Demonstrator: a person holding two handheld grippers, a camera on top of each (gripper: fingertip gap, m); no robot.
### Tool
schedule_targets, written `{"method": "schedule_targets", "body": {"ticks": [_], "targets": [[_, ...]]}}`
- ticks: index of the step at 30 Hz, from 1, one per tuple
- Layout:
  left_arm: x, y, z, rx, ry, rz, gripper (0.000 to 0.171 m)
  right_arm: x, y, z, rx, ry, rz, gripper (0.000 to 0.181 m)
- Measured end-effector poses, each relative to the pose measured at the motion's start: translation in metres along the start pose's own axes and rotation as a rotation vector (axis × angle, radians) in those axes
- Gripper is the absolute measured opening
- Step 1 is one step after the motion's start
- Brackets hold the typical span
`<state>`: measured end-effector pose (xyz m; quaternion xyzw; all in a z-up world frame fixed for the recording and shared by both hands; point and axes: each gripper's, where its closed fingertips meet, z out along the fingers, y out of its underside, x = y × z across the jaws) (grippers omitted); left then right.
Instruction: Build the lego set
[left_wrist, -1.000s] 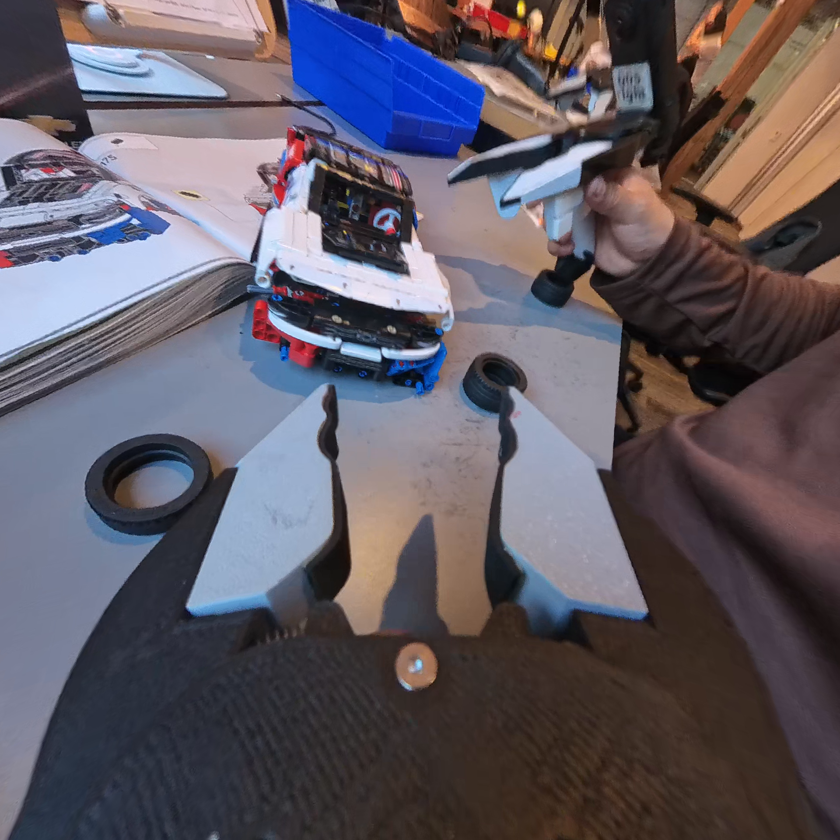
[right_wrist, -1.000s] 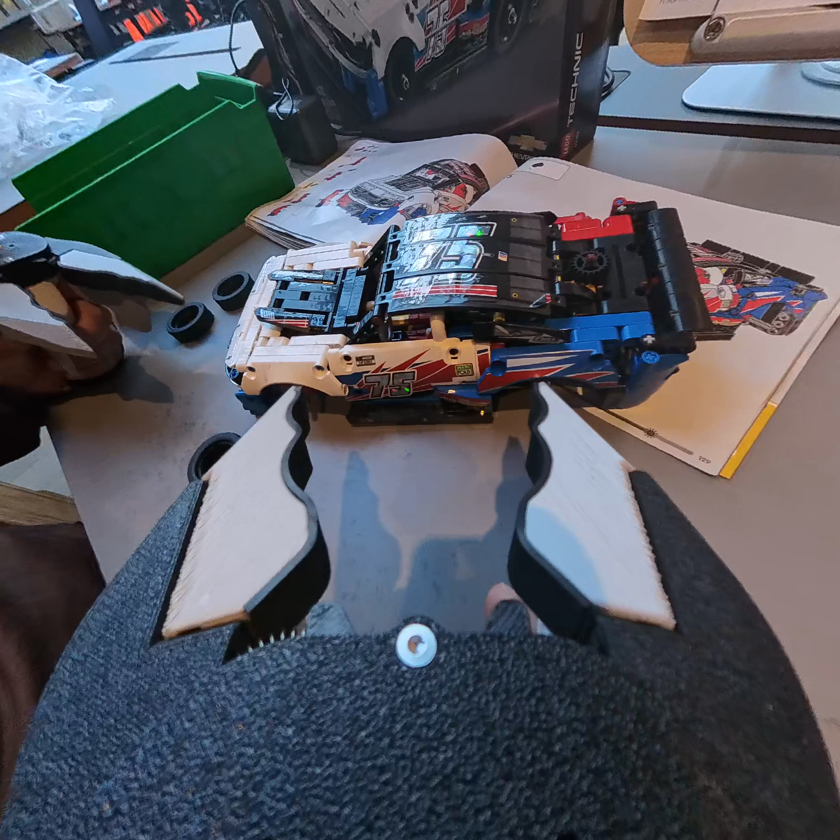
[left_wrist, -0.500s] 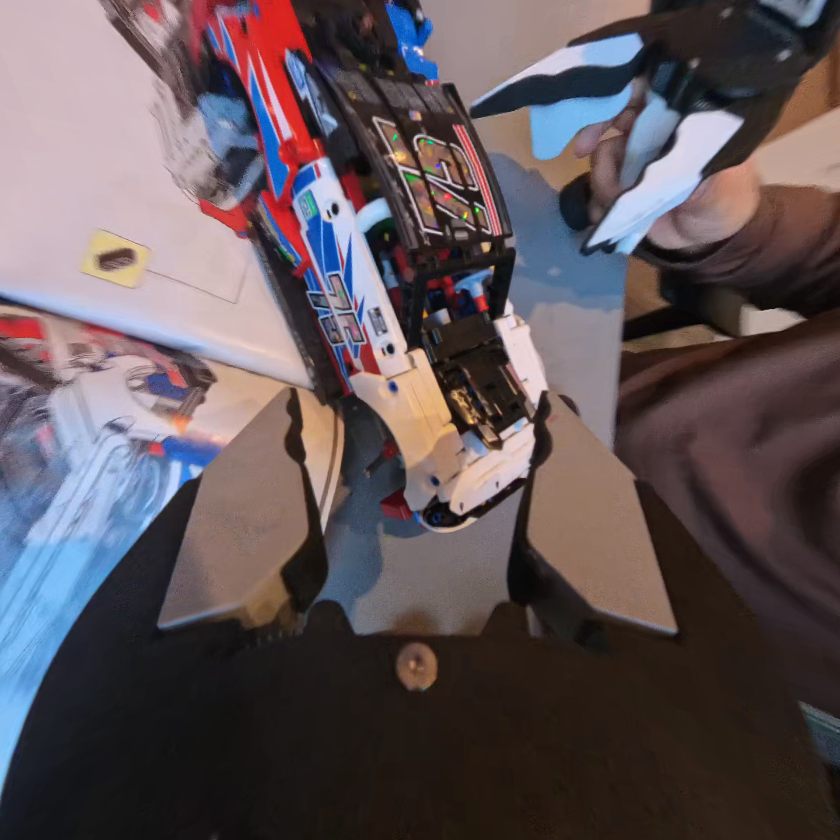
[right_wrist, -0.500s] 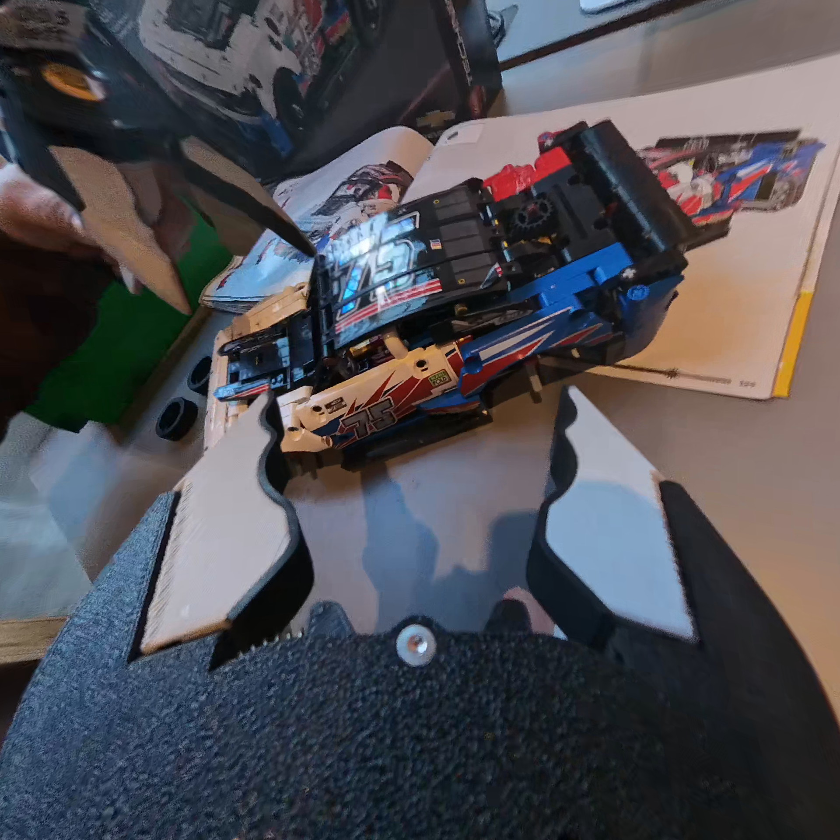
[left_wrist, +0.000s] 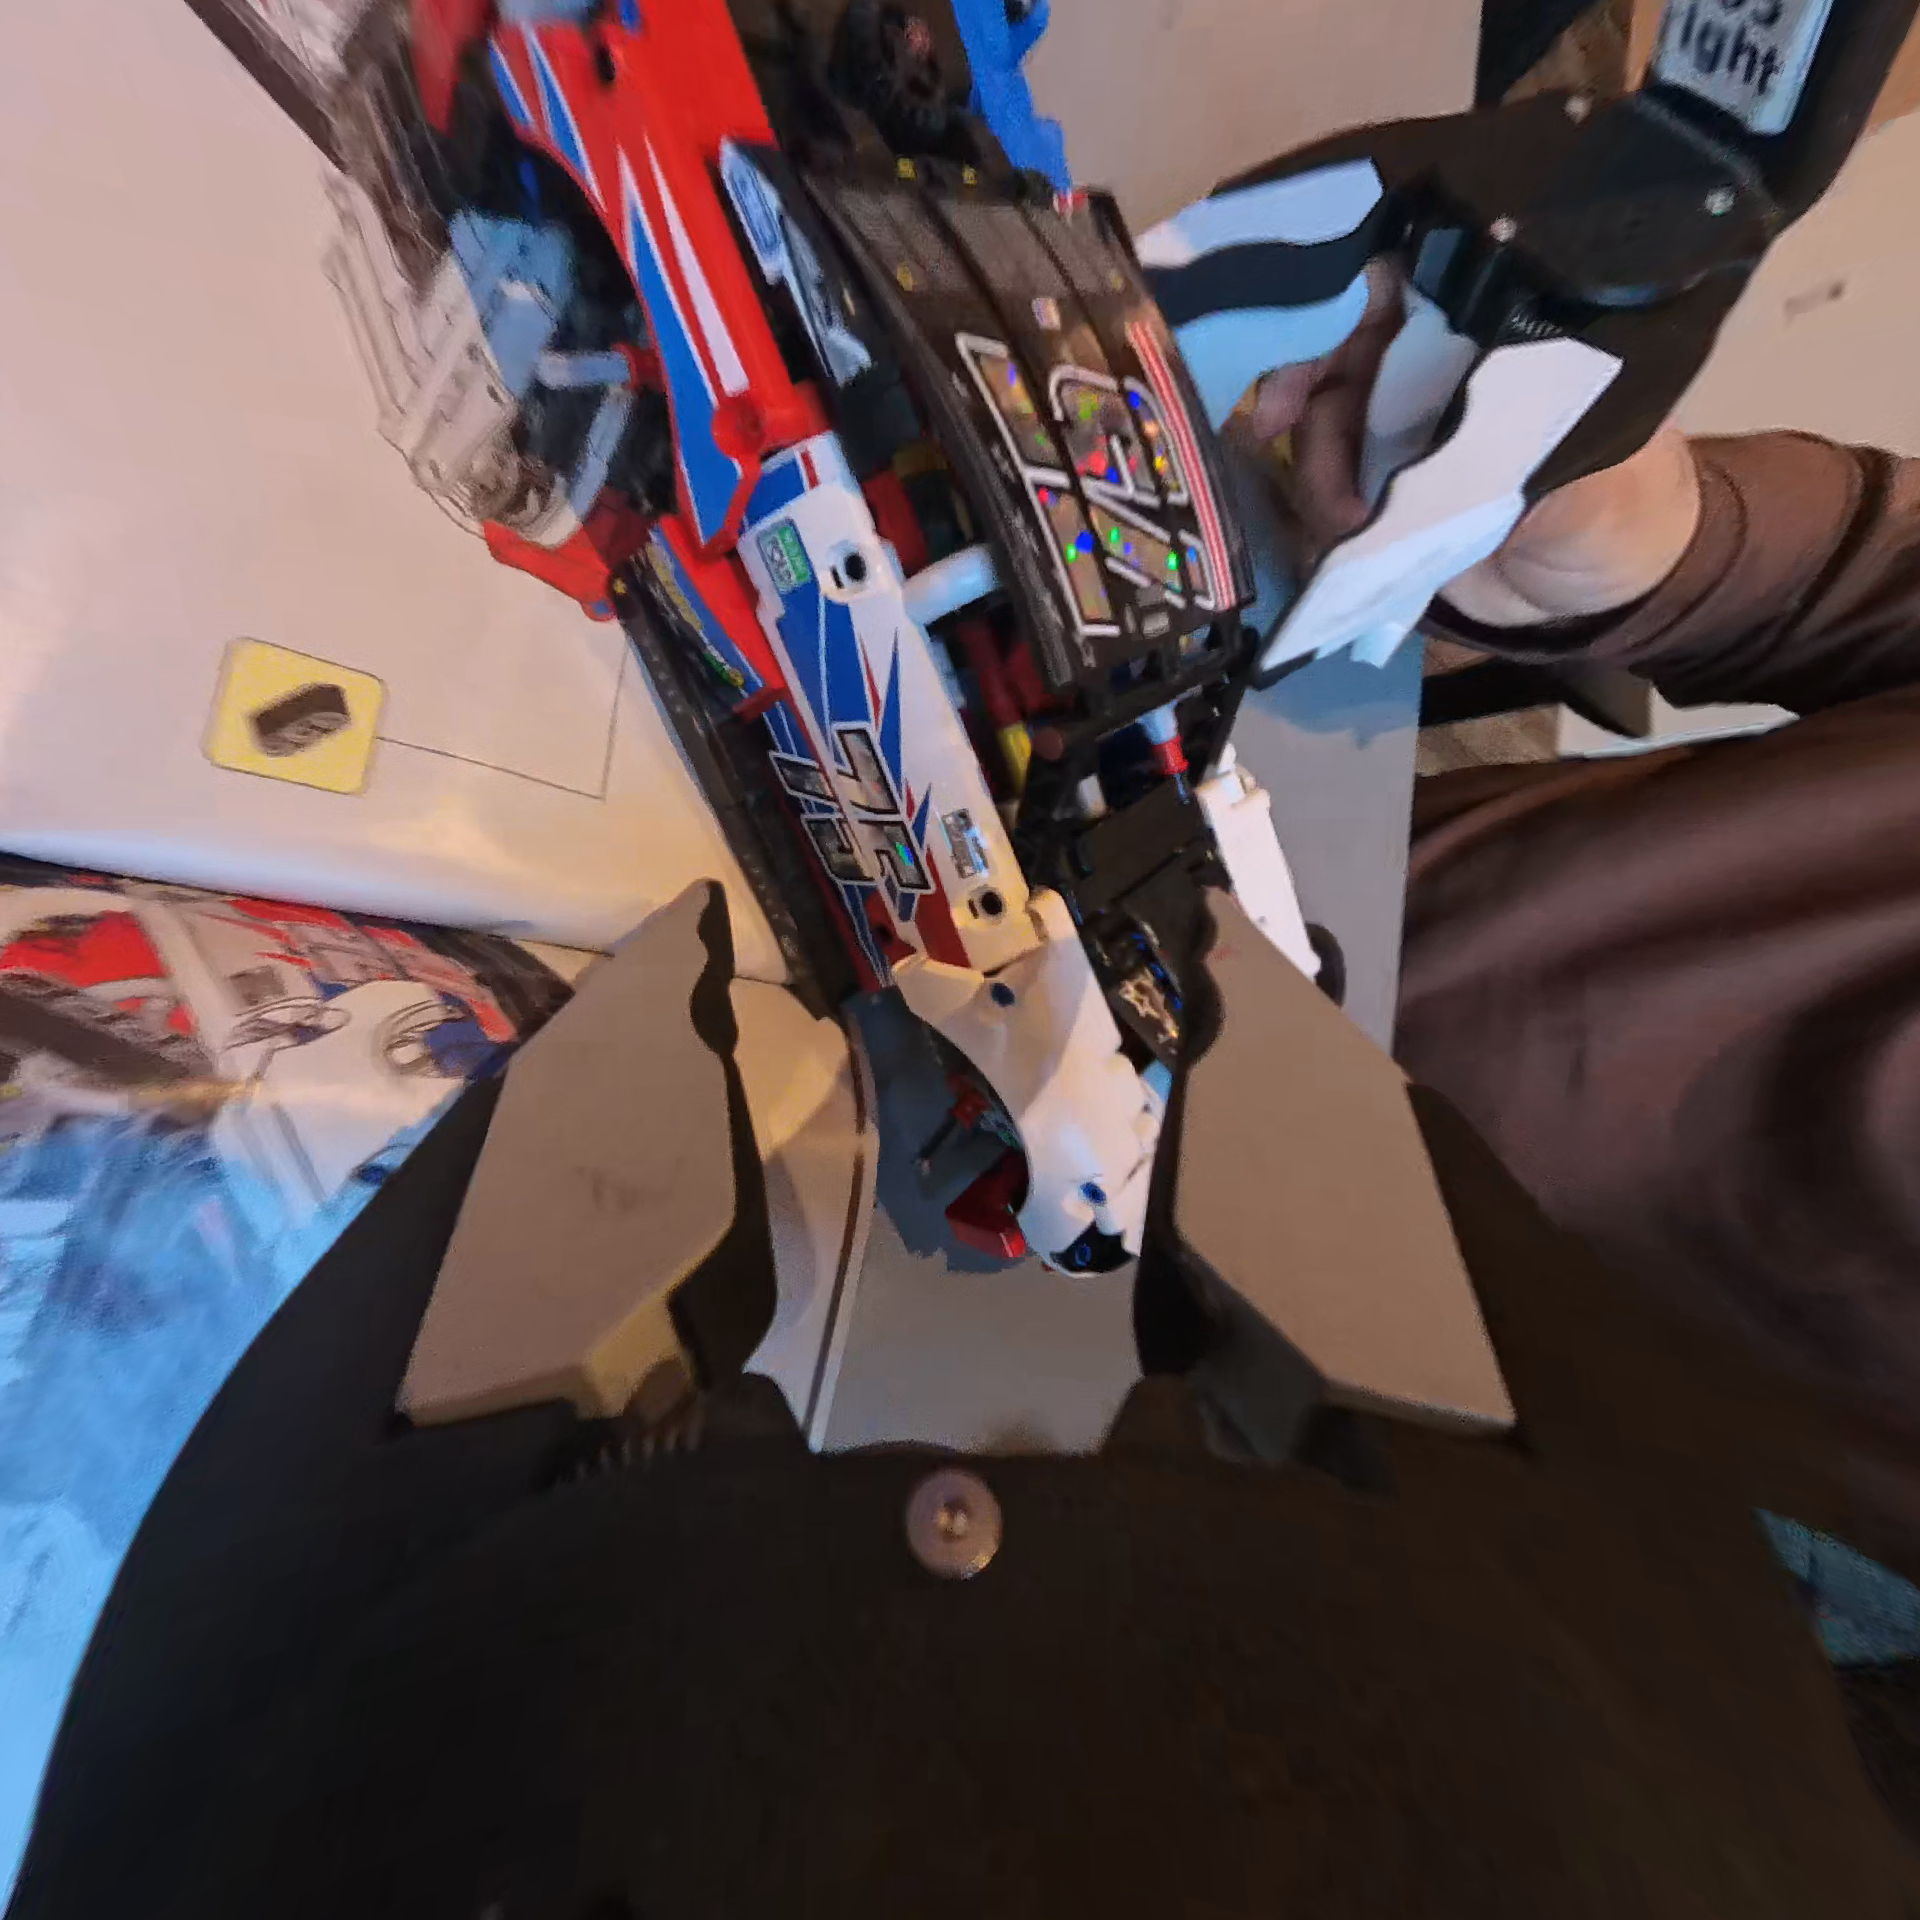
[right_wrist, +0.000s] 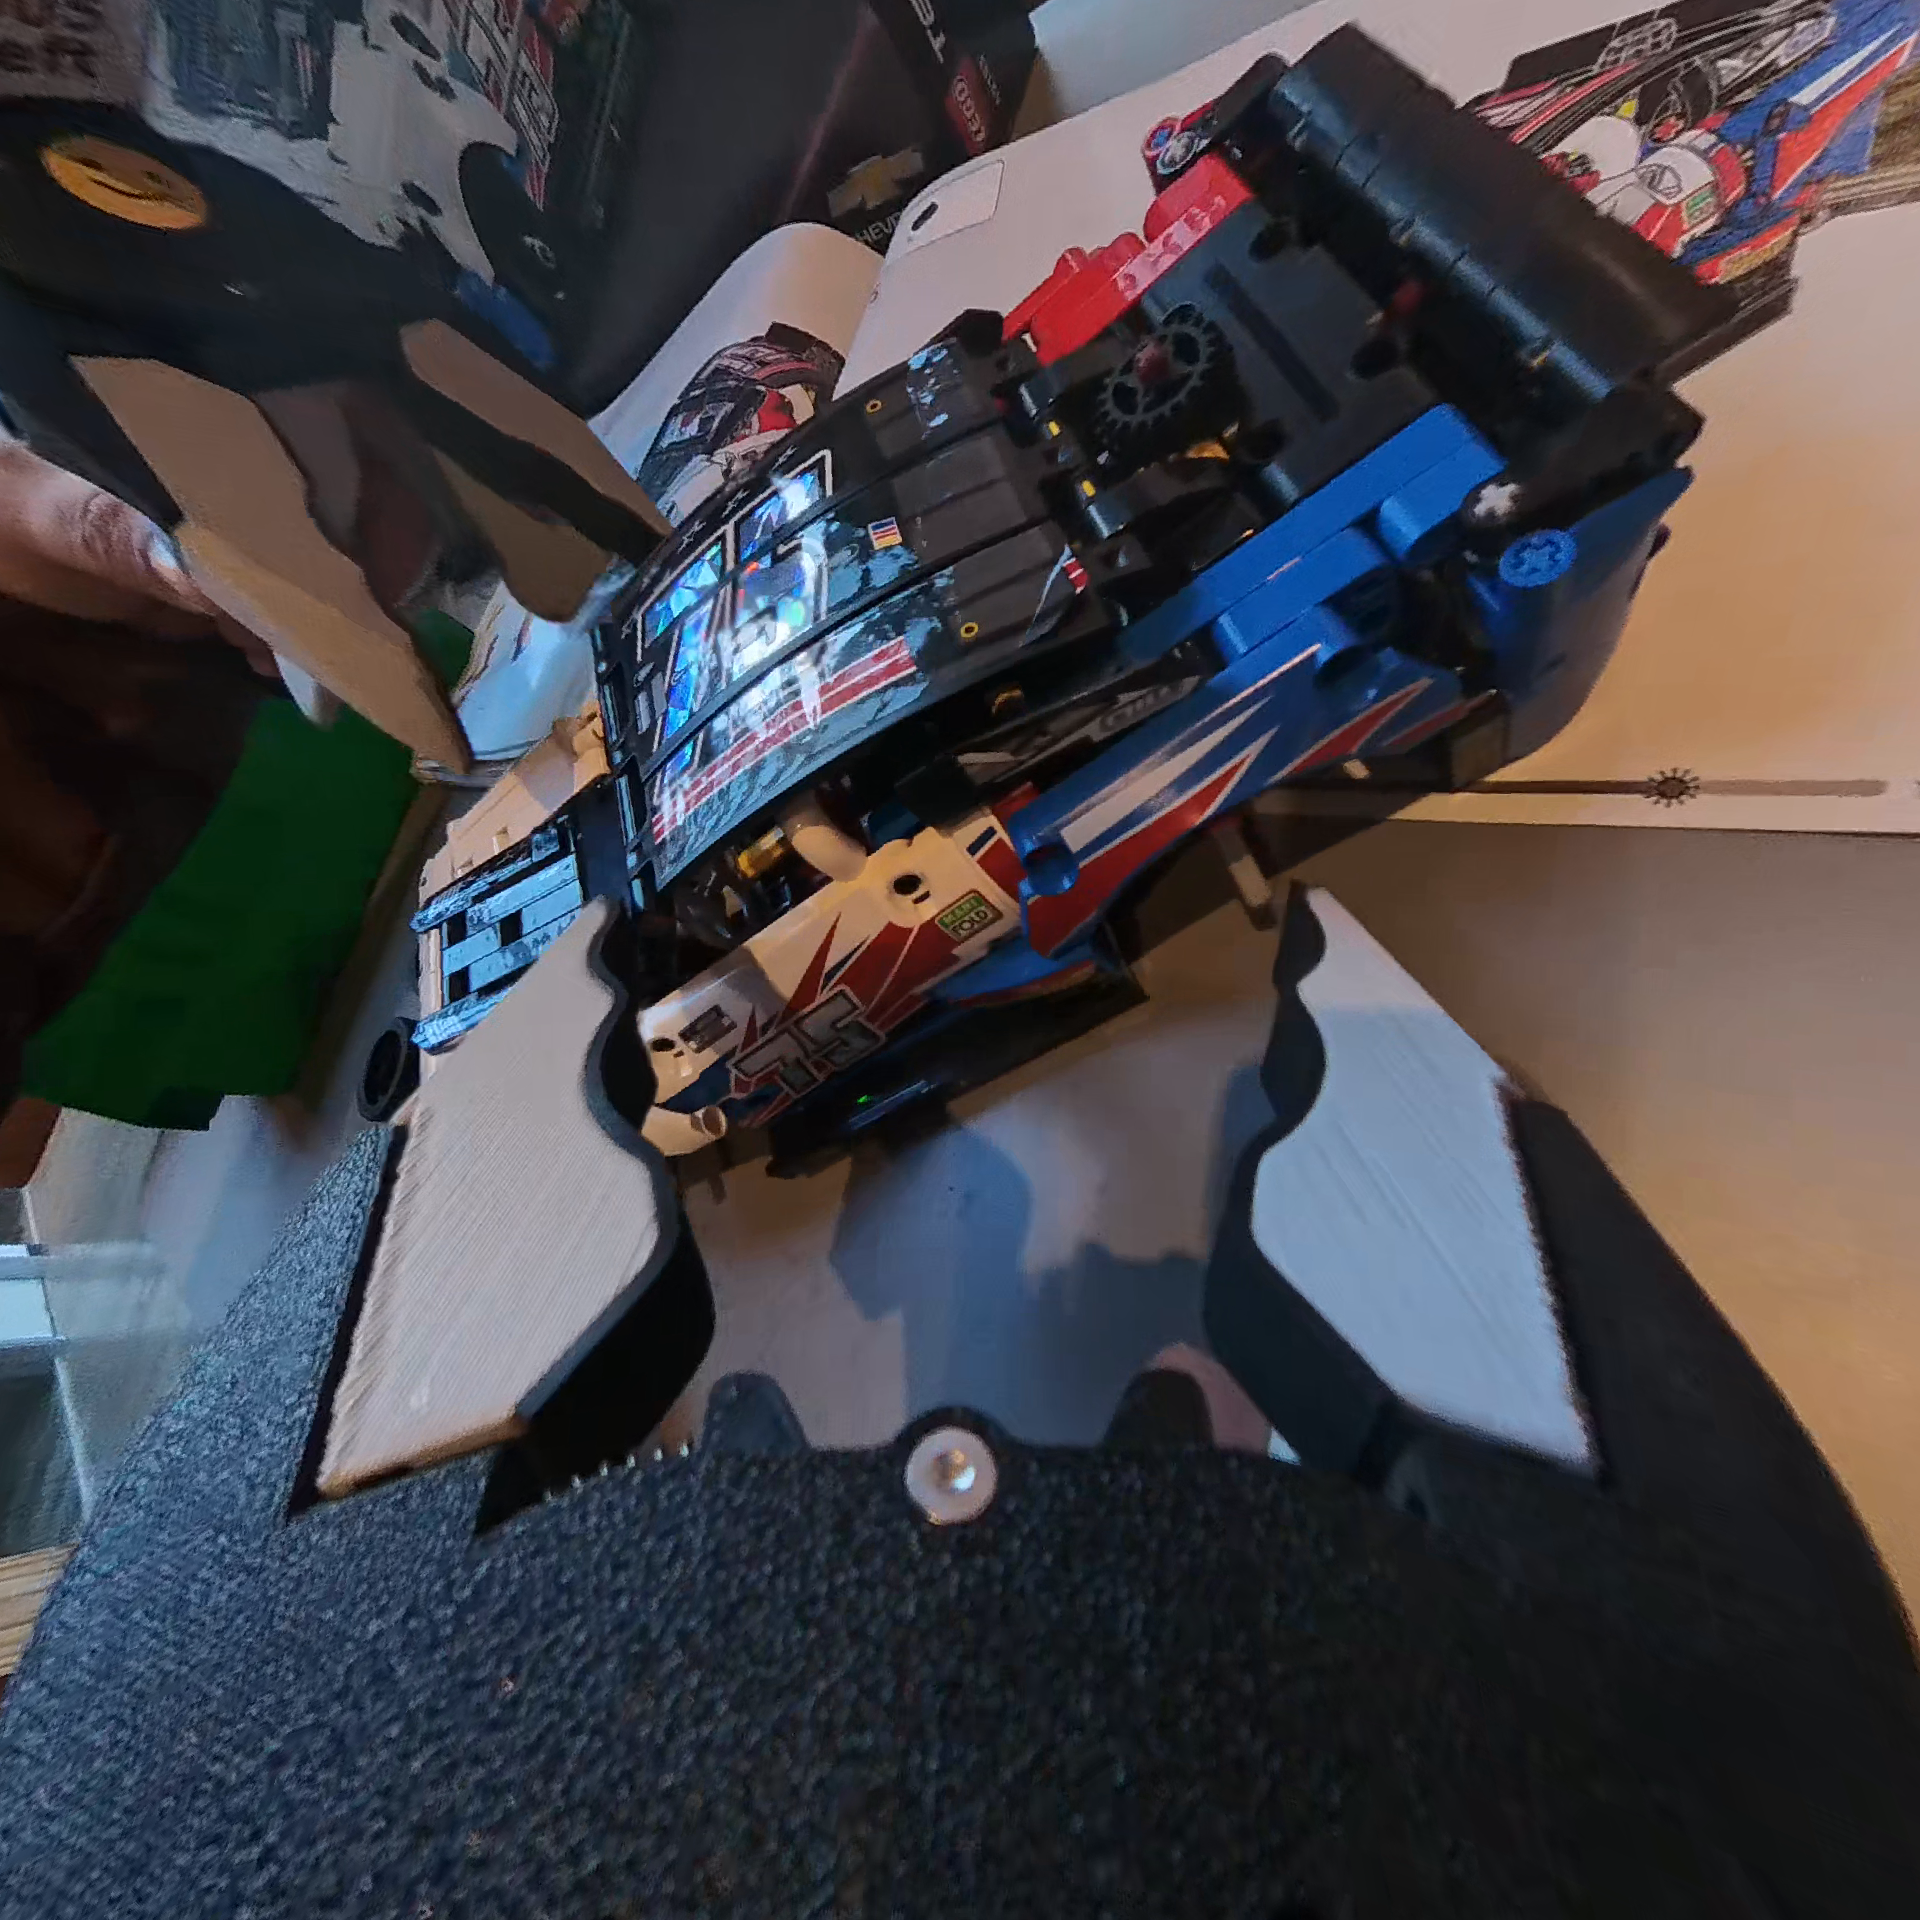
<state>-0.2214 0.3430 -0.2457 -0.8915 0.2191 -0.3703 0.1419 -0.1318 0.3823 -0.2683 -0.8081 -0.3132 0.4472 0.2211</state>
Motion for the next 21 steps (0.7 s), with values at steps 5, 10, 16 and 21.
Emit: {"method": "schedule_targets", "body": {"ticks": [5,10,16,21], "targets": [[-0.009,0.011,0.002,-0.063,-0.077,-0.033,0.094,0.001,0.000,-0.002,-0.008,-0.023,0.020,0.119],[-0.012,0.014,0.008,-0.135,-0.096,-0.043,0.091,-0.004,0.003,-0.002,0.001,-0.031,0.036,0.118],[-0.014,-0.015,-0.011,-0.051,-0.146,0.007,0.089,-0.008,0.007,-0.006,0.010,-0.052,0.066,0.117],[-0.017,-0.017,0.003,-0.075,-0.077,-0.007,0.097,-0.012,0.007,-0.004,0.026,-0.082,0.084,0.116]]}}
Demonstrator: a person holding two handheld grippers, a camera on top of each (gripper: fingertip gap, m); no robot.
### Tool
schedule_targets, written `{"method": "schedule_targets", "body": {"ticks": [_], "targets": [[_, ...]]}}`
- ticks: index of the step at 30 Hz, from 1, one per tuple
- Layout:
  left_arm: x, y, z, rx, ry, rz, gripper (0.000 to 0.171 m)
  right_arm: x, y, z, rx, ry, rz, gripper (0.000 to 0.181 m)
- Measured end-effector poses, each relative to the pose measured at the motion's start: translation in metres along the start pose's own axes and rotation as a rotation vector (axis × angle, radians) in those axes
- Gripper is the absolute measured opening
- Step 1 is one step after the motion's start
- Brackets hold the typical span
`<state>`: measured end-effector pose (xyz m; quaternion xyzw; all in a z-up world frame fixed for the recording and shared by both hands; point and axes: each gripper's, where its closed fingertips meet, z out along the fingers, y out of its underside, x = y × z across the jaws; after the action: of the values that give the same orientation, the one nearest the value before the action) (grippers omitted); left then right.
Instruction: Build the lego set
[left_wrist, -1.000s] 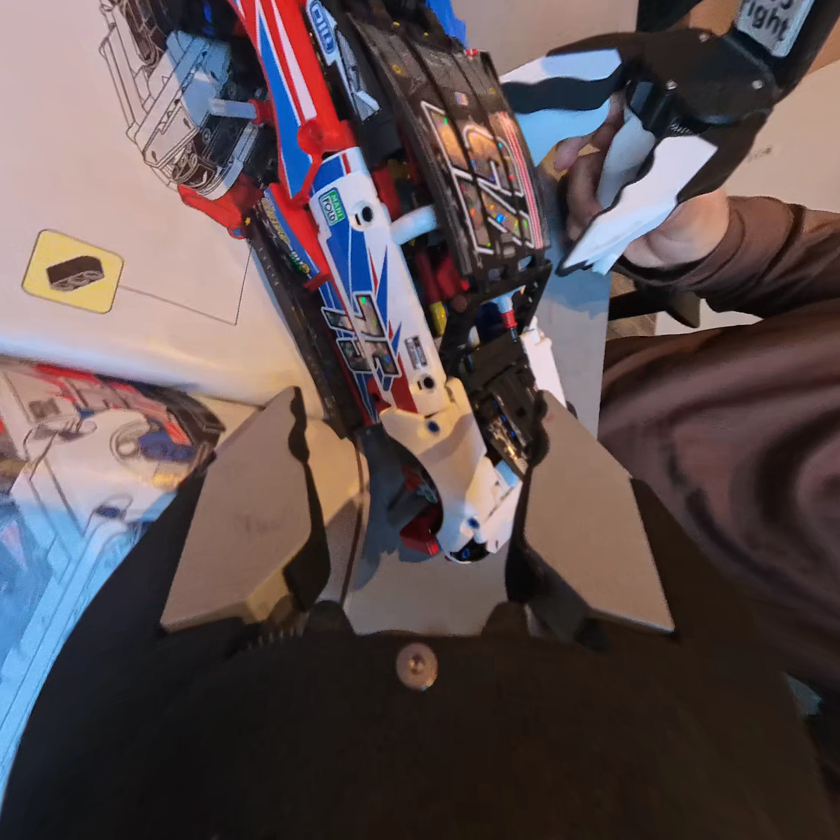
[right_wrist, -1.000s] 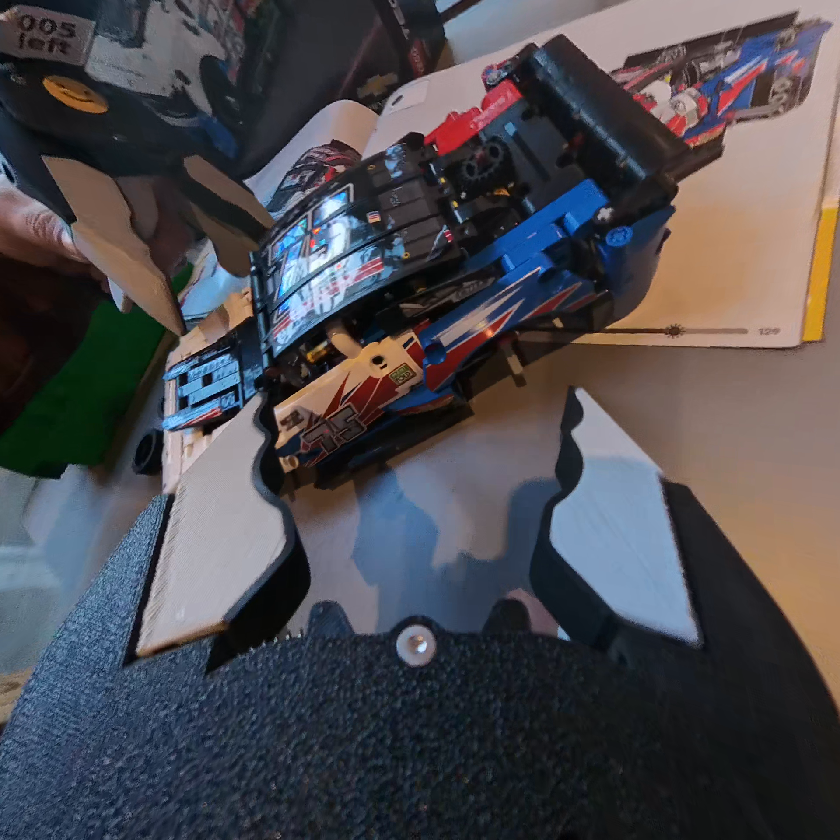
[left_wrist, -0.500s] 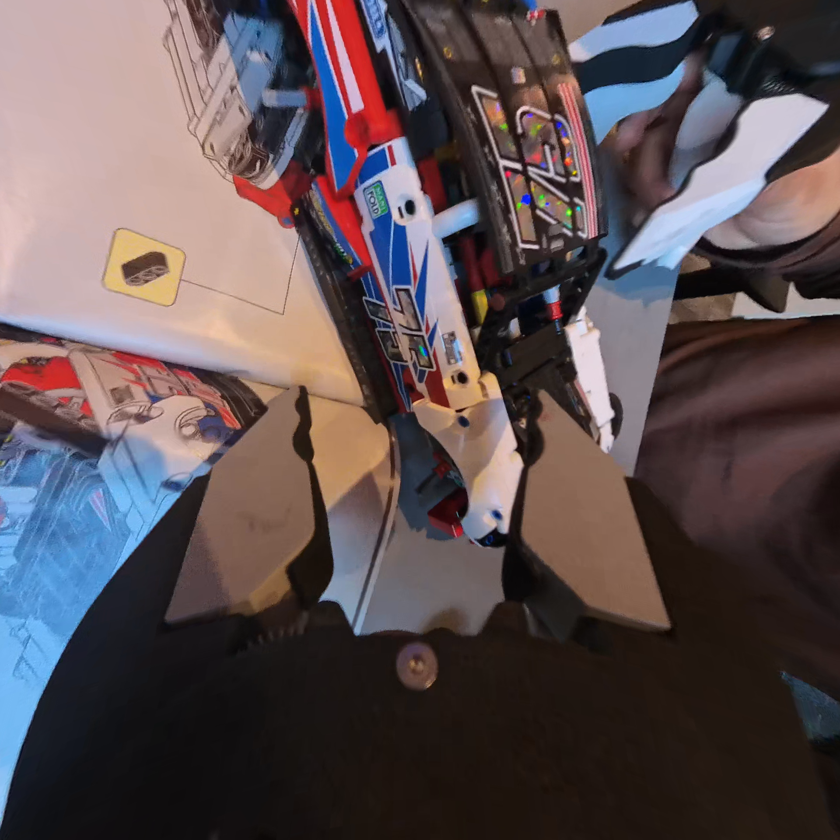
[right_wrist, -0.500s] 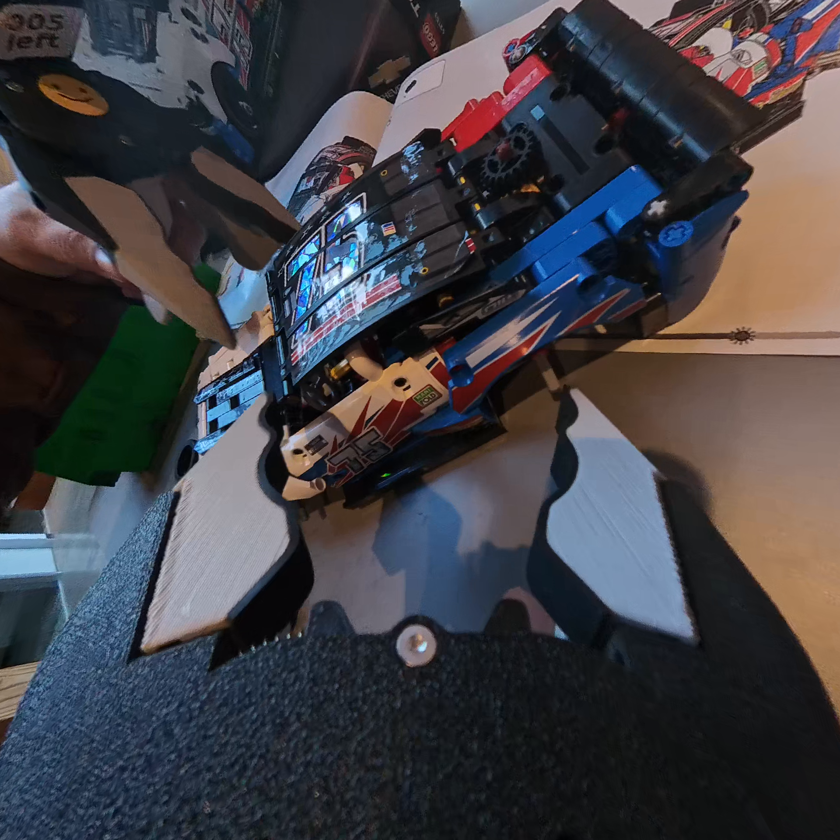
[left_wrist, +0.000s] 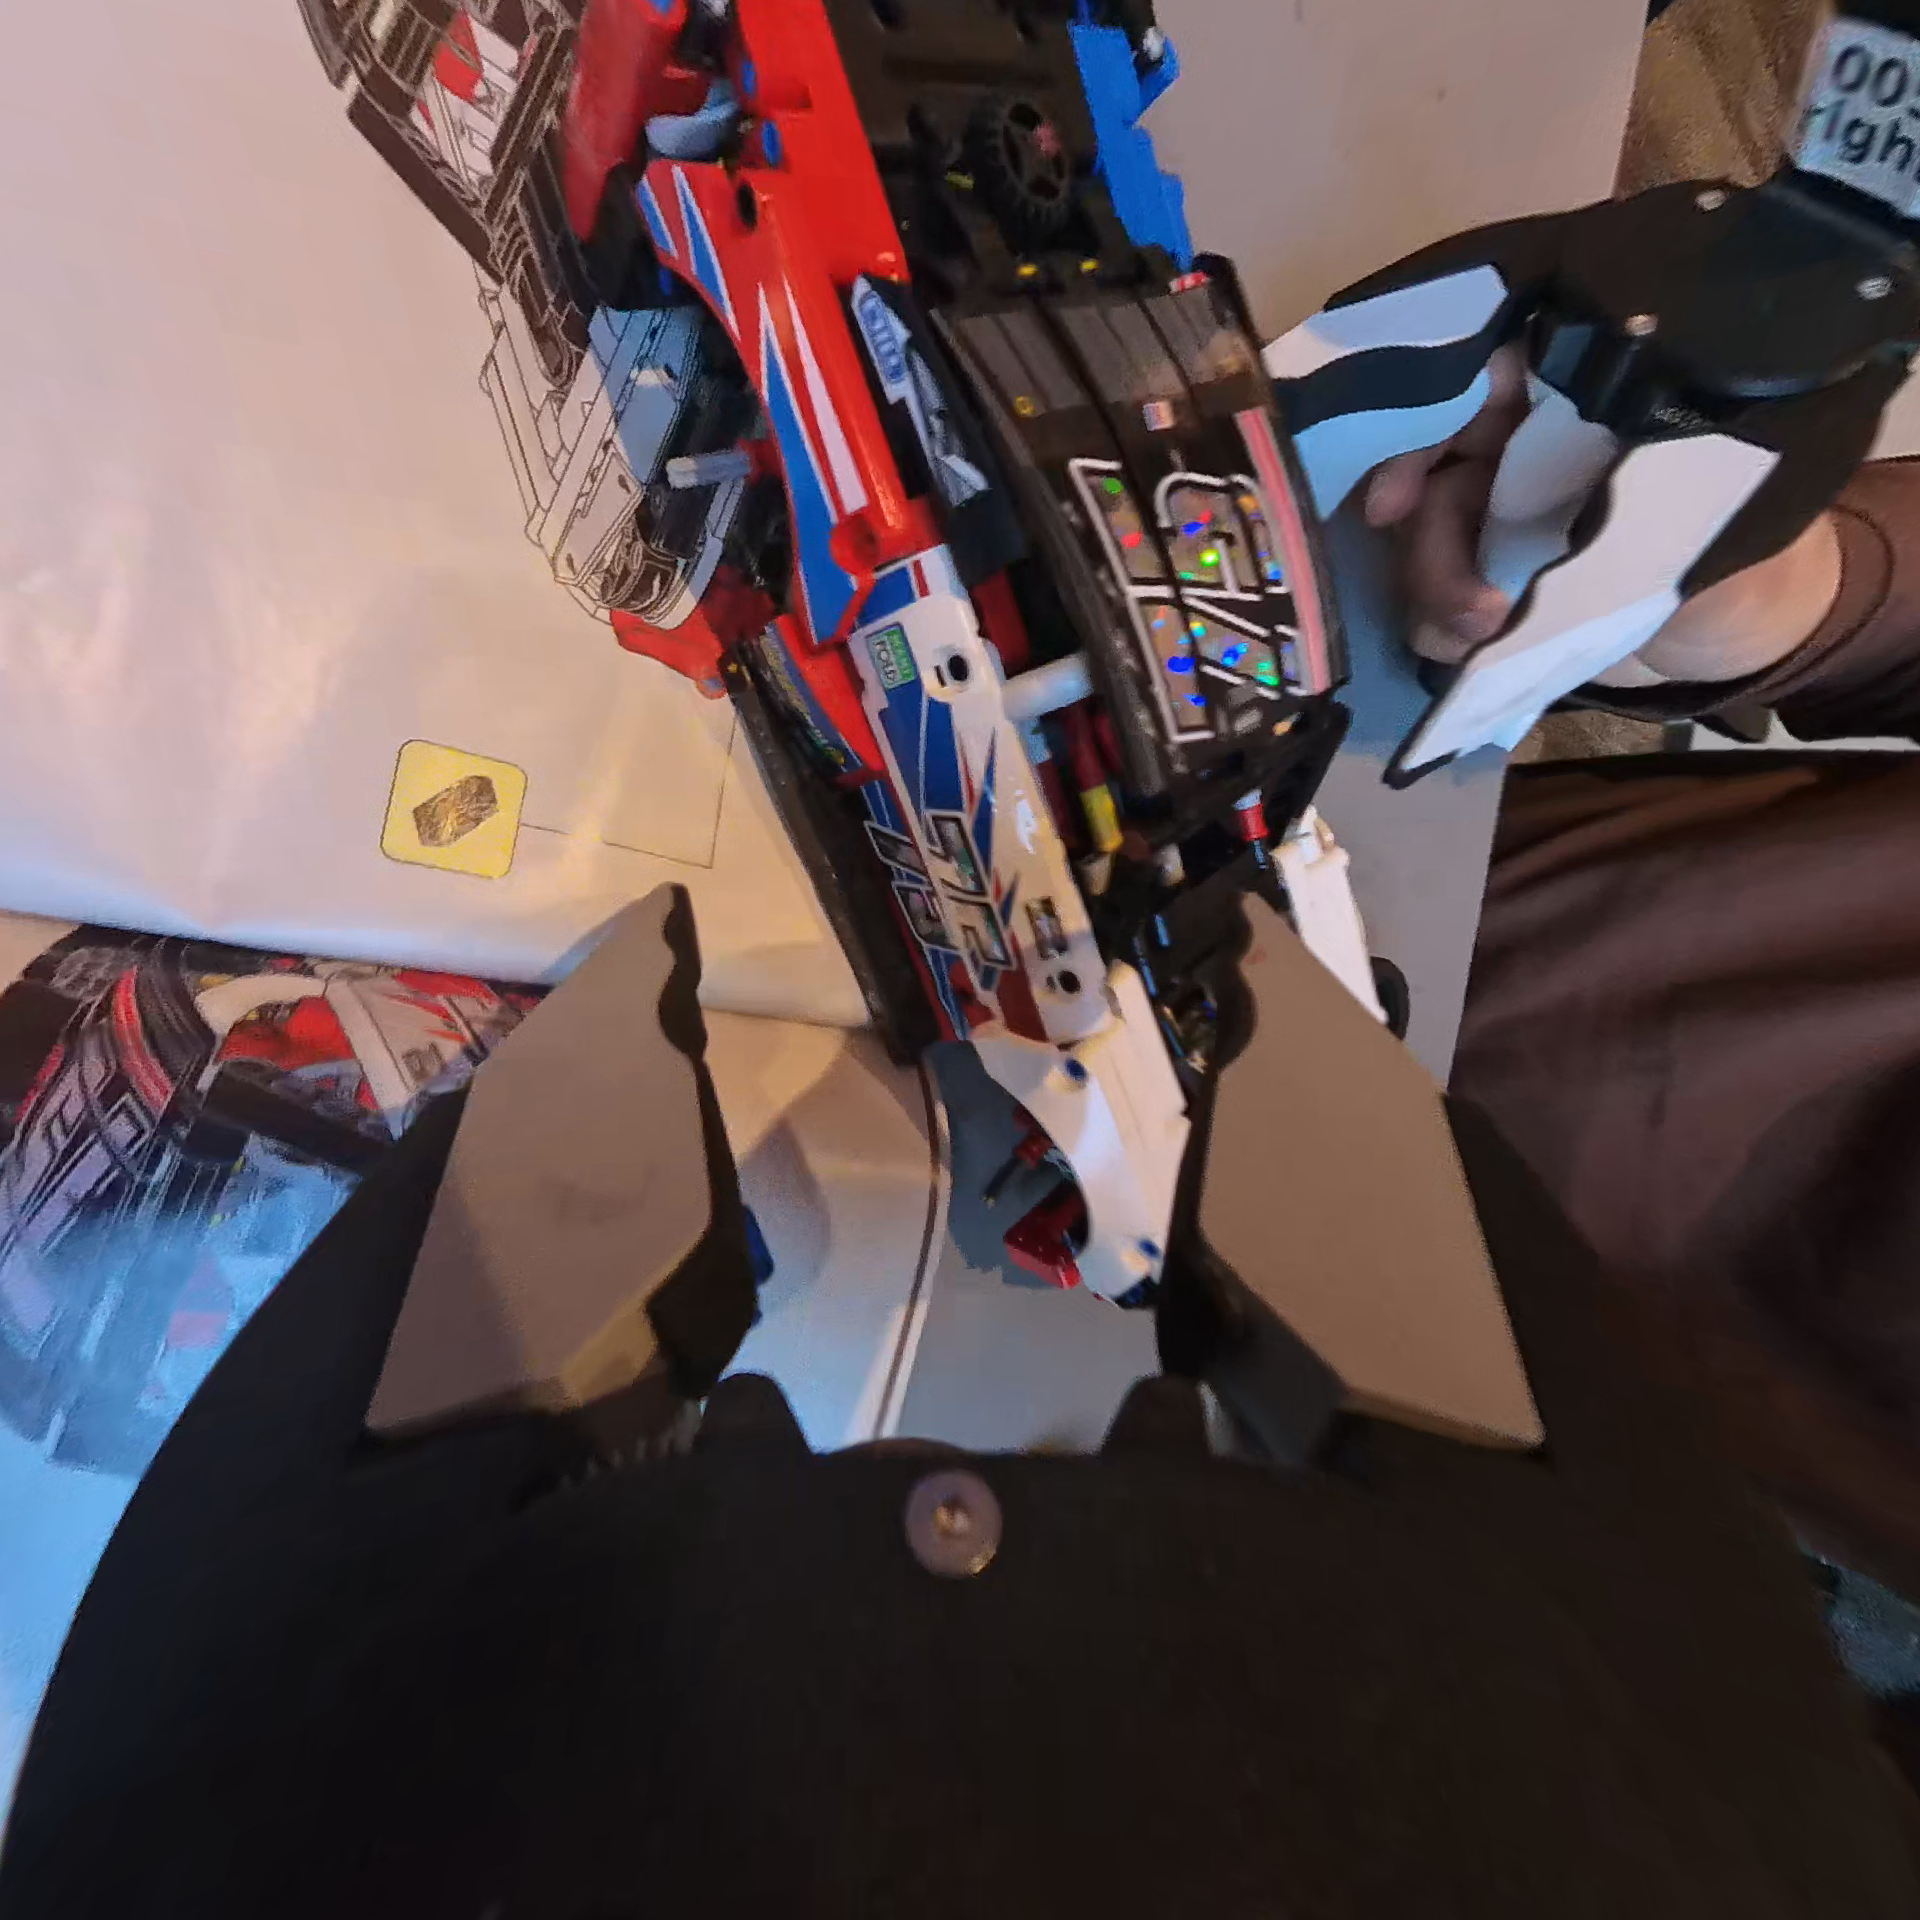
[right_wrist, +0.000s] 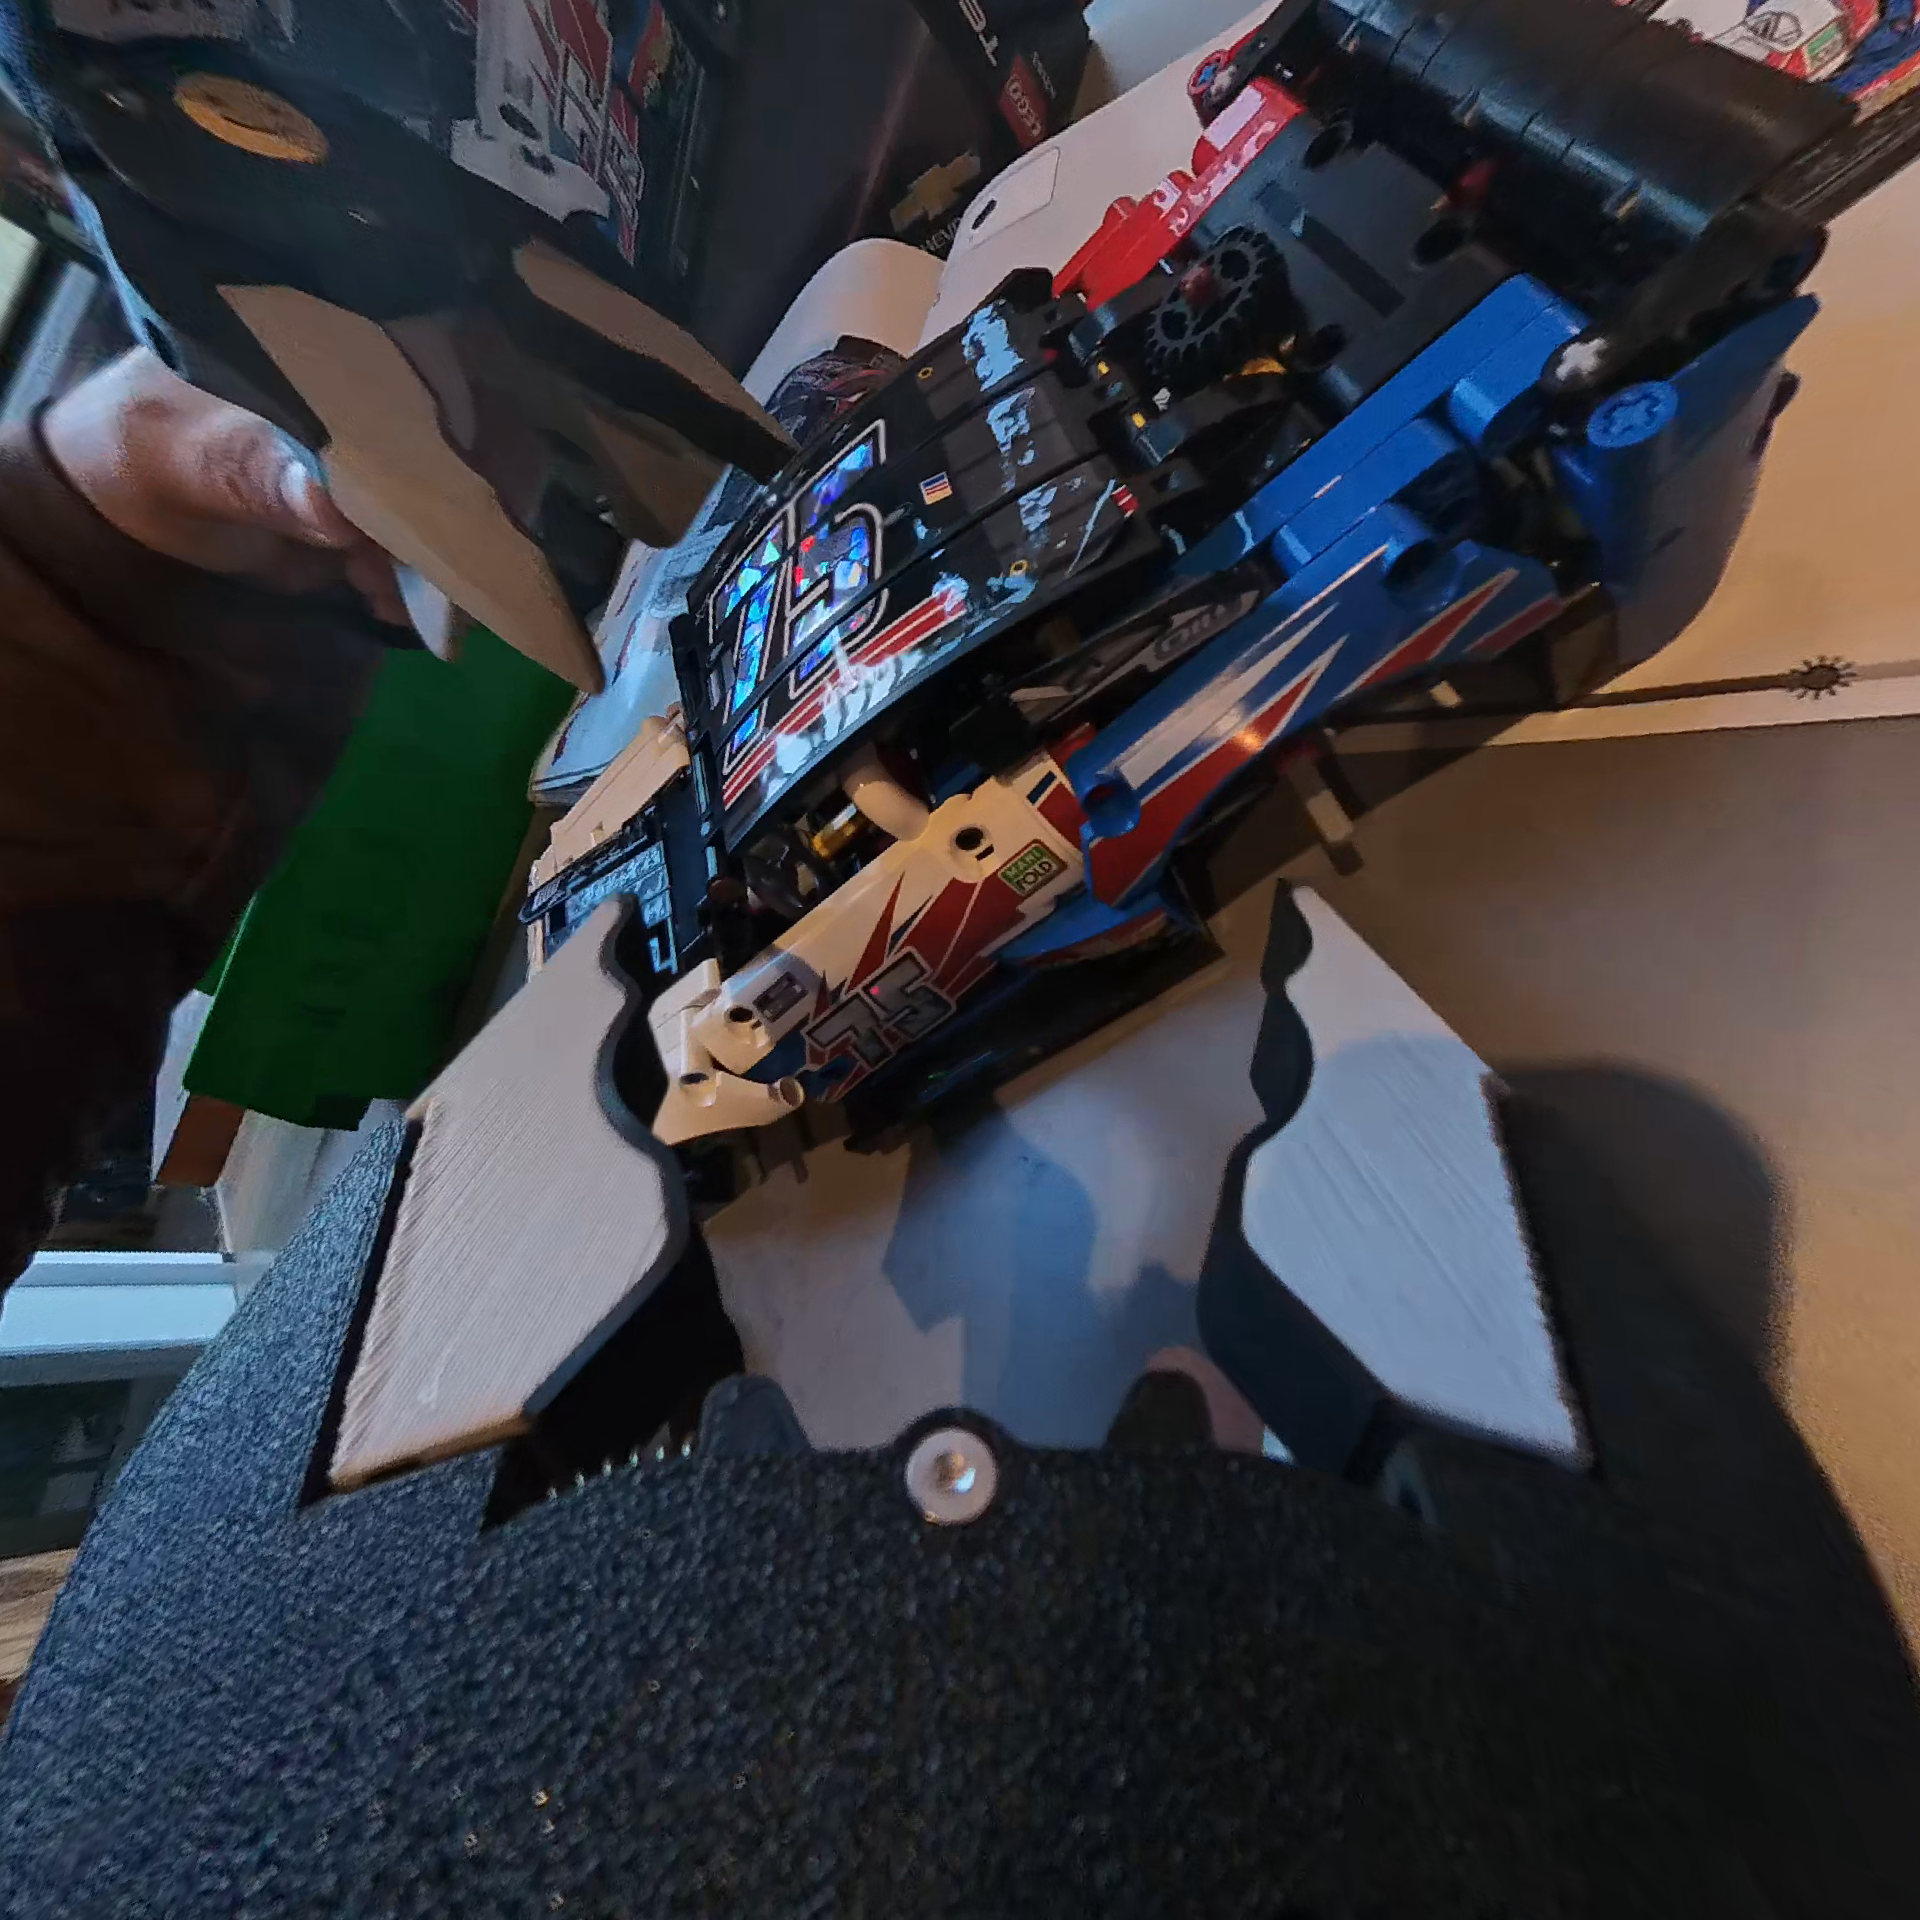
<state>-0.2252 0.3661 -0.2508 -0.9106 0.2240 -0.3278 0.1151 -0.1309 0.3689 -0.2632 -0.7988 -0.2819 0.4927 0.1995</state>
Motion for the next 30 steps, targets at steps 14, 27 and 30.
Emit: {"method": "schedule_targets", "body": {"ticks": [14,27,30], "targets": [[0.014,-0.006,0.029,0.043,0.185,-0.108,0.099,-0.008,-0.017,0.014,0.067,-0.131,0.241,0.105],[0.020,-0.004,0.031,0.039,0.099,-0.101,0.094,-0.003,-0.018,0.019,0.034,-0.034,0.177,0.094],[0.020,-0.007,0.026,0.061,0.084,-0.120,0.096,-0.007,-0.025,0.020,0.017,-0.017,0.136,0.093]]}}
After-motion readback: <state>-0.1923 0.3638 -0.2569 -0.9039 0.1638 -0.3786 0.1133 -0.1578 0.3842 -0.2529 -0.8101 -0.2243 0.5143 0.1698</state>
